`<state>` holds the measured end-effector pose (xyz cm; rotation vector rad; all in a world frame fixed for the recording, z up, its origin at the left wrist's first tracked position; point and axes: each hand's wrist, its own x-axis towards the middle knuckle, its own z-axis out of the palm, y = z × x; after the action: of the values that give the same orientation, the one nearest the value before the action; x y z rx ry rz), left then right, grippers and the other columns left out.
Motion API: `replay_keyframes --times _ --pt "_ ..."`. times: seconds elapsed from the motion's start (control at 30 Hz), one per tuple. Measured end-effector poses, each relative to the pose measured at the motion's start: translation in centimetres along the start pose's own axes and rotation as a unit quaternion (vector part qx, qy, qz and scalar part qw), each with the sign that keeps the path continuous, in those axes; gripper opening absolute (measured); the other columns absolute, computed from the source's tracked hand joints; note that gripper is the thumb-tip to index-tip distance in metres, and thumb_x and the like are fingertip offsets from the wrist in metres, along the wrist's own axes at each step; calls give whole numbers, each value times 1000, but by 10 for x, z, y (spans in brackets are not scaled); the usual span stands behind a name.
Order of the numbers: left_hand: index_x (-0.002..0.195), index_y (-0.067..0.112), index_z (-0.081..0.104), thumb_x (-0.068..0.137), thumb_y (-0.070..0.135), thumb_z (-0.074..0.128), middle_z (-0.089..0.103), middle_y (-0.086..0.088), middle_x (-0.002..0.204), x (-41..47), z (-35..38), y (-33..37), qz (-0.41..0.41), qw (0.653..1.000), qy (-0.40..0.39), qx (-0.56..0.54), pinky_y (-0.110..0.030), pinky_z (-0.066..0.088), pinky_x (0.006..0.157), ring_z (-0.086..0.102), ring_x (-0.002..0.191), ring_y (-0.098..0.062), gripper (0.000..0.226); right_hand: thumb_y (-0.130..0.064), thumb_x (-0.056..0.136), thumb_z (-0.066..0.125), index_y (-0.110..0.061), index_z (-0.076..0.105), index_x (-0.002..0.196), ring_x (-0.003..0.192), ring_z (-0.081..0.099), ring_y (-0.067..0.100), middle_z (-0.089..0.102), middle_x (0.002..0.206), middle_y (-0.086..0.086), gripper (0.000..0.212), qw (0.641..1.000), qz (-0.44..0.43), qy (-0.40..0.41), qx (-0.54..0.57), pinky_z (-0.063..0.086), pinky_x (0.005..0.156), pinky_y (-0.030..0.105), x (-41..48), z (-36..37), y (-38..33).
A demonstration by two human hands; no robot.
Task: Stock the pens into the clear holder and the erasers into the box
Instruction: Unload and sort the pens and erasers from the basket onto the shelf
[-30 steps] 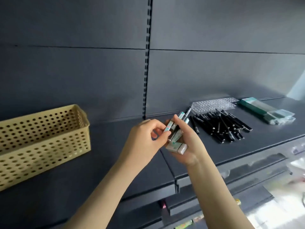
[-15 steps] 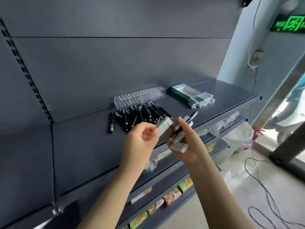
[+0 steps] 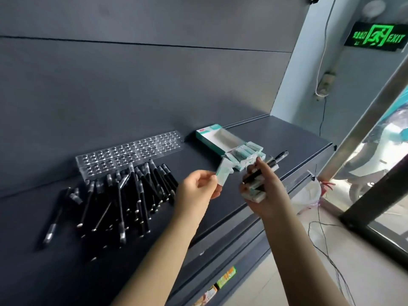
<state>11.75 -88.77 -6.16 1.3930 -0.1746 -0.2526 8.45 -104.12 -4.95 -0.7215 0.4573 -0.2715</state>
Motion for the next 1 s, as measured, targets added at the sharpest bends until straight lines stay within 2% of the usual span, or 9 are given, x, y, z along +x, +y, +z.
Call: replay_keyframes --times 0.13,0.23,0.37,0.47,0.67,0.73,0.8,0.9,1.0 --pt "91 11 62 93 2 58 71 -9 79 54 36 -11 -33 999 22 -5 -26 57 63 67 63 -13 10 -30 95 58 -19 59 71 48 55 7 59 59 -6 26 1000 -22 11 9 36 58 22 41 -8 -33" --pt "87 9 60 91 1 60 71 -6 71 83 55 -20 -51 997 56 11 -27 58 63 68 60 -12 8 -30 95 58 -21 61 60 49 50 8 56 61 -6 36 1000 -22 2 21 32 58 21 78 -11 -54" --pt "83 6 60 88 6 66 71 -10 72 106 76 -32 -31 992 96 76 -35 61 68 68 61 -16 9 -28 93 60 -22 54 68 49 46 8 54 62 -7 27 999 -10 -33 15 33 53 20 135 -8 -75" --pt "79 8 62 86 8 68 72 -6 67 116 90 -42 7 976 148 161 -40 60 67 69 60 -17 9 -29 93 61 -23 53 70 47 49 7 54 63 -8 26 997 33 -67 -23 35 49 19 173 1 -82" --pt "73 12 61 85 19 72 67 3 63 116 125 -55 13 929 240 283 -22 48 59 58 53 -3 17 -27 94 62 -20 55 69 46 51 7 53 58 -7 27 975 122 -166 -89 38 43 17 214 10 -90" --pt "71 19 61 84 21 73 64 9 66 115 133 -56 11 907 259 333 -9 39 55 56 58 2 19 -27 94 62 -20 55 71 49 51 7 55 61 -6 25 965 156 -188 -96 37 47 17 220 9 -89" --pt "74 19 64 82 22 76 61 10 73 113 139 -57 18 889 274 367 -9 38 56 55 63 4 15 -26 94 62 -20 56 74 54 50 8 56 64 -7 21 957 188 -201 -92 35 55 18 222 6 -90" --pt "84 17 69 82 21 75 56 9 80 109 149 -51 87 864 304 391 -14 41 60 54 67 -2 7 -28 94 63 -21 54 76 54 49 8 56 67 -8 21 949 207 -214 -102 36 55 19 222 1 -91" --pt "88 16 70 83 18 75 55 11 83 107 165 -36 195 853 286 390 -8 37 64 53 71 -2 8 -33 95 61 -20 54 78 52 52 8 55 69 -8 22 942 217 -231 -111 42 51 21 220 -3 -94"
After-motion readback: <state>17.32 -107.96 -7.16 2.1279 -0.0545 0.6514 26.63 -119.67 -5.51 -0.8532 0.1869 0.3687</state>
